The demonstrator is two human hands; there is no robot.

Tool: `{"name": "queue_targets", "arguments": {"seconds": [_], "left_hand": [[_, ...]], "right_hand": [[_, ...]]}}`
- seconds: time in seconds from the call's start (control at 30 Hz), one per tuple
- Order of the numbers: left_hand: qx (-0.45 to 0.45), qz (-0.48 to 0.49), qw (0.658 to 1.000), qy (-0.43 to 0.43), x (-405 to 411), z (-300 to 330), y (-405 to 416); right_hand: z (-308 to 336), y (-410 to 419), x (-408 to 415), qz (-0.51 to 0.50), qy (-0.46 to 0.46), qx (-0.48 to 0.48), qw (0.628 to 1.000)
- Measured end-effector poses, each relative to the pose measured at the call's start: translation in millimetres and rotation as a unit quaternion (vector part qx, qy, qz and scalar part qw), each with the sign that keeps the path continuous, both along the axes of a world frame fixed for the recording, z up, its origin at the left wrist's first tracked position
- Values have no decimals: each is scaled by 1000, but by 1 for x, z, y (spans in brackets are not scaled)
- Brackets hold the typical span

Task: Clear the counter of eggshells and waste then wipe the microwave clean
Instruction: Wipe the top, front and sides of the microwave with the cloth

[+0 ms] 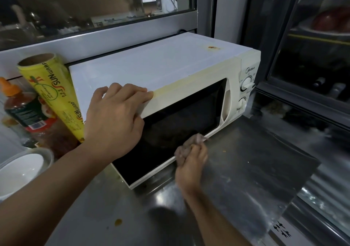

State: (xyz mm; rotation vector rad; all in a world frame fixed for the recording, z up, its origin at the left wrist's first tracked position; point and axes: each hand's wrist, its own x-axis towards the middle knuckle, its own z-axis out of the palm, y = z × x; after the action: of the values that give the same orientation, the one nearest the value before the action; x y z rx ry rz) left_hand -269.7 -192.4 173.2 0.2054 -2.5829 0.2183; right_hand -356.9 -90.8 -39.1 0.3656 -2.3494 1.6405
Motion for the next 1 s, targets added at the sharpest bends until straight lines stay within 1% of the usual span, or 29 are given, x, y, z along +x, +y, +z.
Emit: {"name": "queue_targets", "arguments": {"seconds": [0.03, 0.1, 0.17, 0.2, 0.3, 0.37, 0.43, 0.53, 0.63, 0.67, 0.7, 0.73, 0.8, 0.93, 1.0], "left_hand": [[-7, 4, 1000, -6, 1, 0, 1], [-28, 6, 999, -22, 5, 0, 3], [-28, 8, 999, -25, 10, -1, 4], [-20, 12, 1000, -15, 15, -1, 3], [2, 27, 999, 19, 35, -8, -5], [4, 34, 999, 34, 49, -13, -12], [17, 31, 999, 38, 57, -17, -17], [66, 16, 997, 45, 56, -20, -18], [103, 15, 993, 58, 56, -20, -18], [108, 11, 992, 59, 56, -20, -19], [112, 5, 992, 60, 57, -20, -20], [114, -2, 992, 60, 57, -20, -20], [119, -15, 991, 63, 57, -18, -20], [139, -32, 989, 43, 63, -14, -22], [161, -52, 985, 20, 68, -13, -26]], "right_hand": [[-2, -2, 9, 7, 5, -2, 1000], [-2, -2, 4, 14, -19, -15, 1000], [5, 6, -23, 20, -48, -70, 996], [10, 13, -41, 8, -55, -73, 996], [16, 33, -77, -43, -62, 16, 997], [19, 37, -83, -44, -76, 40, 995], [21, 35, -81, -46, -91, 32, 994], [24, 24, -61, -53, -114, 8, 992], [21, 3, -21, -9, -144, -35, 989], [20, -5, -9, 18, -150, -84, 985], [19, -11, 1, 25, -131, -117, 984], [21, -16, 12, 4, -138, -163, 977], [19, -28, 39, 17, -134, -227, 964], [11, -59, 95, -21, -129, -241, 962], [19, -63, 109, -16, -154, -202, 967]]}}
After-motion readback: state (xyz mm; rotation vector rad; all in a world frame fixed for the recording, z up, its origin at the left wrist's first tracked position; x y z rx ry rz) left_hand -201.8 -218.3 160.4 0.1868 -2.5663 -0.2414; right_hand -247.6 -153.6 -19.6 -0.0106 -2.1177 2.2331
